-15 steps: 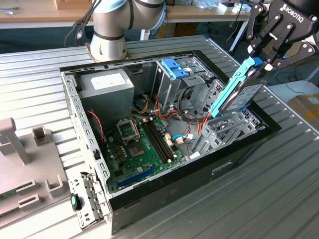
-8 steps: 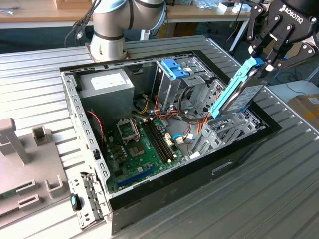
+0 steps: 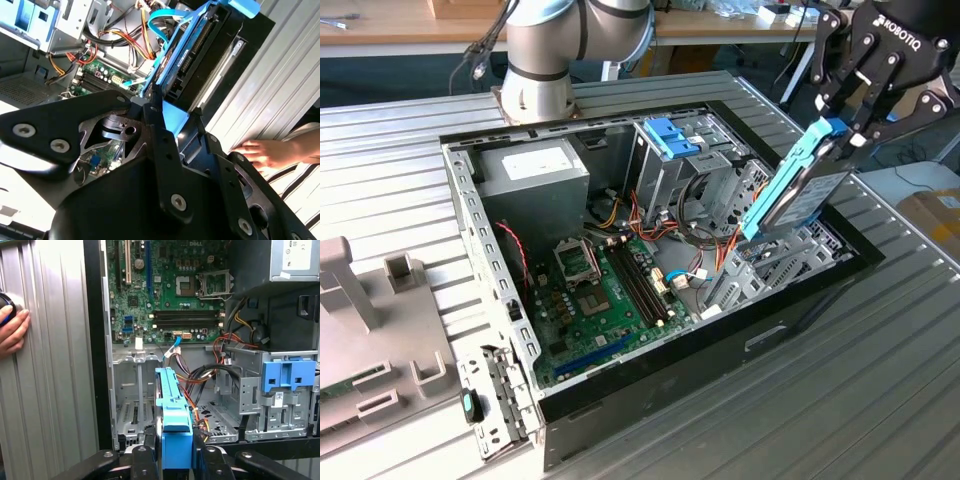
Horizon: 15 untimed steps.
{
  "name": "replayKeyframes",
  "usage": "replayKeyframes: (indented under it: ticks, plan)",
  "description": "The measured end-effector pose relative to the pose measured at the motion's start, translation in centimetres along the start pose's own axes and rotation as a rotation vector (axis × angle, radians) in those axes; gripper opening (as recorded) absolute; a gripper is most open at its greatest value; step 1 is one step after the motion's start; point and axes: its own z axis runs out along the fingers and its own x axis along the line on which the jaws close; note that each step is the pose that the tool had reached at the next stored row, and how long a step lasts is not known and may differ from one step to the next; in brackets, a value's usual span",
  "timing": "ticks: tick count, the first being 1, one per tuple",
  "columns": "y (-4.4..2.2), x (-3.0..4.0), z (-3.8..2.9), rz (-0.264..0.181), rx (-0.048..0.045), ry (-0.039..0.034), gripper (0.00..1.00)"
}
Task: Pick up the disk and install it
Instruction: 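Pick up the disk, then insert the disk into the insertion slot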
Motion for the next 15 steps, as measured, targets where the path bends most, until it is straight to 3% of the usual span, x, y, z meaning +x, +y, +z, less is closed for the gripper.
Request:
replayKeyframes:
  ticks: [1,2,3,4,6,8,11,15]
  plan:
    - [0.05,0.01,0.00,-0.001,0.0077,-0.0003,0.36]
    - [0.06,0.03,0.01,-0.002,0.0263,-0.0010,0.36]
    - [0.06,0.04,0.03,-0.004,0.0383,-0.0017,0.36]
    - [0.08,0.05,0.04,-0.005,0.0490,-0.0023,0.36]
    - [0.14,0.11,0.06,-0.006,0.0619,-0.0032,0.36]
    - [0.51,0.40,-0.03,-0.007,0.0857,-0.0041,0.36]
    - [1.09,0.57,-0.12,-0.008,0.1003,-0.0048,0.36]
    - [1.51,0.59,-0.19,-0.008,0.1016,-0.0047,0.36]
